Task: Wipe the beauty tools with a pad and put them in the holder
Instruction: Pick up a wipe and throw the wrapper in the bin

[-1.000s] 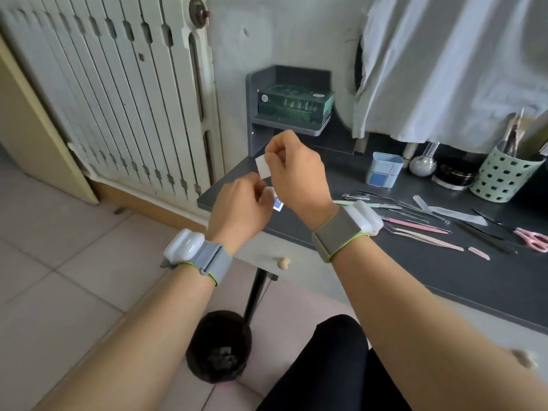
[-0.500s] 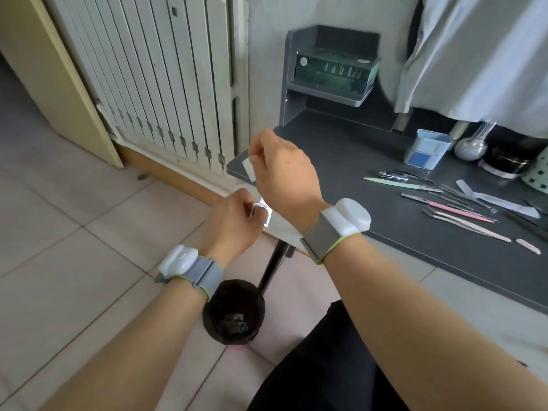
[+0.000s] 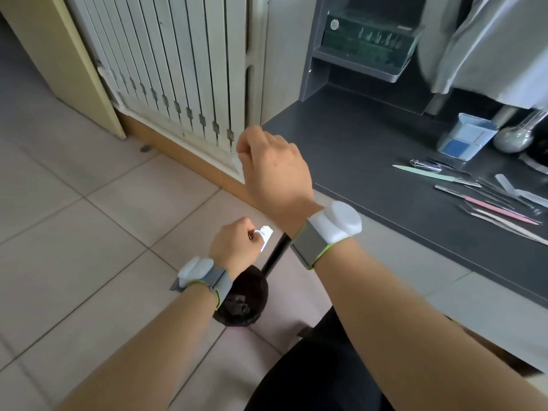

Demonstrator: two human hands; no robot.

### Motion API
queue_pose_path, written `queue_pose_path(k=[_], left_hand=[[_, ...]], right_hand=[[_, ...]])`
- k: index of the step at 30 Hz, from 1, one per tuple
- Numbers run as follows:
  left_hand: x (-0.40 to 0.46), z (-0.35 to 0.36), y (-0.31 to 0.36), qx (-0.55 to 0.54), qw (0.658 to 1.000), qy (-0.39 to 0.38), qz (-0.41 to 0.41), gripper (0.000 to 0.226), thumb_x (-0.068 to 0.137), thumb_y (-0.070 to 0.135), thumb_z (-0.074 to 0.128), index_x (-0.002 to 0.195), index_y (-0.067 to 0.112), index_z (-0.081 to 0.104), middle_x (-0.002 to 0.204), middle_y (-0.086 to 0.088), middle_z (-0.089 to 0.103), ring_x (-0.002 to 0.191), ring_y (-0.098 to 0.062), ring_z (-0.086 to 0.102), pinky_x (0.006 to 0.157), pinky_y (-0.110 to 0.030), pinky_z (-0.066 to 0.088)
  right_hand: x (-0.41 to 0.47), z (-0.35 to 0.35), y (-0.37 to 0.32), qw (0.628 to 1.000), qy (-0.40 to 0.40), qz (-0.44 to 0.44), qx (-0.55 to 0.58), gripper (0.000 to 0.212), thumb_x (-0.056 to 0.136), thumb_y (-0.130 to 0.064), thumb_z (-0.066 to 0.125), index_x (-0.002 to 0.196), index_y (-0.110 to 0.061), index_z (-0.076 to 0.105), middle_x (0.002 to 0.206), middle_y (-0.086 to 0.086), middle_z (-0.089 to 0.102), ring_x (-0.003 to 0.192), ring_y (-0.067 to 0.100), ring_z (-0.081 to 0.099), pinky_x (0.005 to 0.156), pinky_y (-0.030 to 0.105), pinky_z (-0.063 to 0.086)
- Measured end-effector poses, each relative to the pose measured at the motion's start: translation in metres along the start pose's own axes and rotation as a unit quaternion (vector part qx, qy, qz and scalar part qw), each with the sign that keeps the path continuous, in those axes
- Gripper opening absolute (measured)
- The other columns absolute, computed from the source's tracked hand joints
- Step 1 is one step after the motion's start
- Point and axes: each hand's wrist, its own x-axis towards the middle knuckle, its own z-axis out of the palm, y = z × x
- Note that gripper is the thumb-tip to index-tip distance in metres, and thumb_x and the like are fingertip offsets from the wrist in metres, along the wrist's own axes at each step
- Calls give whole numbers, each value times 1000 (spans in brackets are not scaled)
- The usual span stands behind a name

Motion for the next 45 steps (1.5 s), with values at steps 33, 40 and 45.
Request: queue_pose_path(k=[33, 40, 45], left_hand=[[73, 118, -102, 240, 931, -224, -159, 15, 86, 17, 68, 72, 12, 66, 59, -2, 56, 52, -17, 54, 58, -26, 47], [70, 117, -91, 254, 929, -229, -138, 8, 84, 11, 63, 77, 12, 66, 62, -4, 56, 54, -21, 54, 59, -26, 47], [73, 111, -80, 221, 948, -207, -101, 13, 88, 19, 64, 86, 11, 74, 75, -5, 67, 63, -25, 62, 61, -27, 49]], right_hand=[[16, 35, 37, 999, 30, -17, -19, 15, 84, 1, 53, 90, -11, 60, 70, -1, 57, 64, 22, 40, 67, 34, 34], [17, 27, 41, 1000, 16, -10, -20, 14, 86, -1, 53, 92, -13, 58, 72, -5, 52, 66, 21, 41, 69, 31, 30], [16, 19, 41, 1000, 9, -2, -15, 14, 90, -2, 52, 96, -13, 59, 76, -4, 53, 70, 21, 39, 73, 31, 27]])
